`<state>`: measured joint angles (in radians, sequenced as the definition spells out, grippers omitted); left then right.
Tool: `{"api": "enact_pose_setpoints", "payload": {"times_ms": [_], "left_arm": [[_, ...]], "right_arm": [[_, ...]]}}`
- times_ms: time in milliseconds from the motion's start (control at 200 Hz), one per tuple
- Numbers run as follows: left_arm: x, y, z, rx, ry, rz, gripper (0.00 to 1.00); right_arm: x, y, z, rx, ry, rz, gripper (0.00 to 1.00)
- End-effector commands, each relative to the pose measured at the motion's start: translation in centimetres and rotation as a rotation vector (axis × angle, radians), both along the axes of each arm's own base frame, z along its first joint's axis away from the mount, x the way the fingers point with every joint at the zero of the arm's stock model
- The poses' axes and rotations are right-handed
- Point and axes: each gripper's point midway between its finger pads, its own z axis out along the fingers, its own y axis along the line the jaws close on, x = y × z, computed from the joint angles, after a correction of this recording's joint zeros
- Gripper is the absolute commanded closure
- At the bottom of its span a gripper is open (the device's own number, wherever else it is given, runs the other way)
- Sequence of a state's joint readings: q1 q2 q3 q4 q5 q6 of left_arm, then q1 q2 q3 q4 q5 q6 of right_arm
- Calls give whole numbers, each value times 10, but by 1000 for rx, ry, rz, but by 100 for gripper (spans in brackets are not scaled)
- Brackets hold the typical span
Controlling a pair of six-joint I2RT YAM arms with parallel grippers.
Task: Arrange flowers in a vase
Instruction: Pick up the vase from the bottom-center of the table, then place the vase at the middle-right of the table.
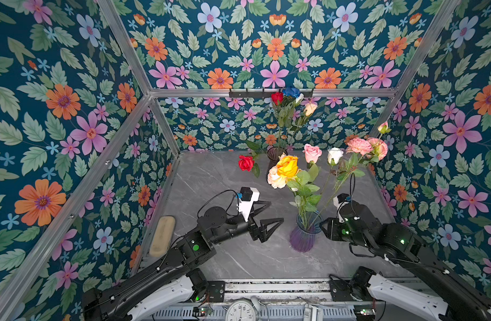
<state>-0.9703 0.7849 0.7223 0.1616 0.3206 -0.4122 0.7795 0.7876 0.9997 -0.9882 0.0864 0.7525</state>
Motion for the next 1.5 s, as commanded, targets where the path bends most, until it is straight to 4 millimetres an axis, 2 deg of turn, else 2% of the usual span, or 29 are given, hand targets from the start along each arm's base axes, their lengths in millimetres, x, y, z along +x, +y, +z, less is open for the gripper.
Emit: {"api": "enact_pose_setpoints", "payload": {"times_ms": [0, 115, 240, 615, 715, 850, 925, 1140, 1316, 1496], "left_arm": [[-2, 3, 8, -13, -31, 1, 8], [-3, 7, 6, -7, -30, 12, 8], [-4, 12, 5, -1, -34, 23, 7], [-5, 24, 4, 15, -55, 54, 7], [-5, 24, 3, 21, -57, 55, 7], [-6, 24, 0, 27, -57, 53, 7], [-7, 26, -1, 29, -60, 54, 7], [-10, 33, -2, 35, -69, 65, 7], [-10, 38, -1, 42, -76, 78, 6], [-11, 42, 4, 76, -85, 89, 6]], "right_arm": [[-3, 21, 6, 95, 17, 68, 57], [3, 24, 5, 98, 23, 58, 61], [12, 27, 0, 128, 52, 37, 72], [23, 23, -12, 49, 84, -5, 75], [26, 21, -14, 41, 92, -22, 88], [35, 13, -12, 73, 93, -71, 100], [42, 8, -8, 114, 93, -100, 100], [78, -13, 17, 201, 49, -185, 100], [139, -33, 28, 323, 26, -250, 100], [193, -41, 46, 309, -36, -281, 100]]}}
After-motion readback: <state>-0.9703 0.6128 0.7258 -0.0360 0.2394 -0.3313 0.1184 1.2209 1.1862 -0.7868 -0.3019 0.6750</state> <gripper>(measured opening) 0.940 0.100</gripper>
